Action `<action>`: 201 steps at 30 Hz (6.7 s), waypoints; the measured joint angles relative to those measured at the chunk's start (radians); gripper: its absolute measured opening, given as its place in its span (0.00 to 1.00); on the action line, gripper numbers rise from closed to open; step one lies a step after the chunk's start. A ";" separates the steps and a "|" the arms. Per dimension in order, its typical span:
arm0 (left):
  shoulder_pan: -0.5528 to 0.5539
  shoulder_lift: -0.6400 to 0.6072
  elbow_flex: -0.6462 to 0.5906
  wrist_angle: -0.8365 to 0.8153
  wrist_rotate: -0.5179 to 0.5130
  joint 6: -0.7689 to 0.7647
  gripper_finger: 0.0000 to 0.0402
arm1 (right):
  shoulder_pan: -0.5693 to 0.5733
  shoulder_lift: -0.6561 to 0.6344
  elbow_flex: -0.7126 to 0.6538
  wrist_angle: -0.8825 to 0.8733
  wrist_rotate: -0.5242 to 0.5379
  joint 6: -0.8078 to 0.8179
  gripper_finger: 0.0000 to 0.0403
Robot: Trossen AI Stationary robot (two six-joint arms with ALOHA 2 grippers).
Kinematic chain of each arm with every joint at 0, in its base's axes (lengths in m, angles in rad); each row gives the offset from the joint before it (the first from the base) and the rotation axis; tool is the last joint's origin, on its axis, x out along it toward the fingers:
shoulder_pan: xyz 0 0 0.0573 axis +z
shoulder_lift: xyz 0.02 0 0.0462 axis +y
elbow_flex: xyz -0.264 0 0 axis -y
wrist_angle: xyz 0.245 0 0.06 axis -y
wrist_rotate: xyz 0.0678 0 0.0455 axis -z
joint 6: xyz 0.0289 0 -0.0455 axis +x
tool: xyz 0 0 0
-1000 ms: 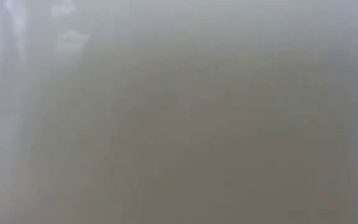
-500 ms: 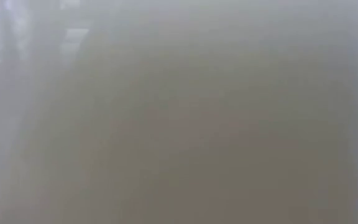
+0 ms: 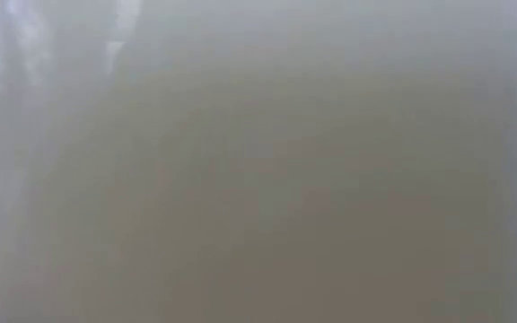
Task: Pick & Place Toothbrushes
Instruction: Adjust the orange toothbrushes
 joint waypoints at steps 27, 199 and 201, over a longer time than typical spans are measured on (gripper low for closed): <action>-0.002 -0.021 0.022 0.017 -0.054 0.104 0.46 | -0.040 0.210 0.160 0.510 0.327 -0.609 0.67; 0.058 -0.013 0.021 -0.273 -0.099 0.015 0.46 | -0.932 1.613 1.228 -1.359 -0.093 -0.926 0.67; 0.058 -0.013 0.021 -0.277 -0.099 0.014 0.46 | -0.927 1.613 1.228 -1.371 -0.093 -0.937 0.67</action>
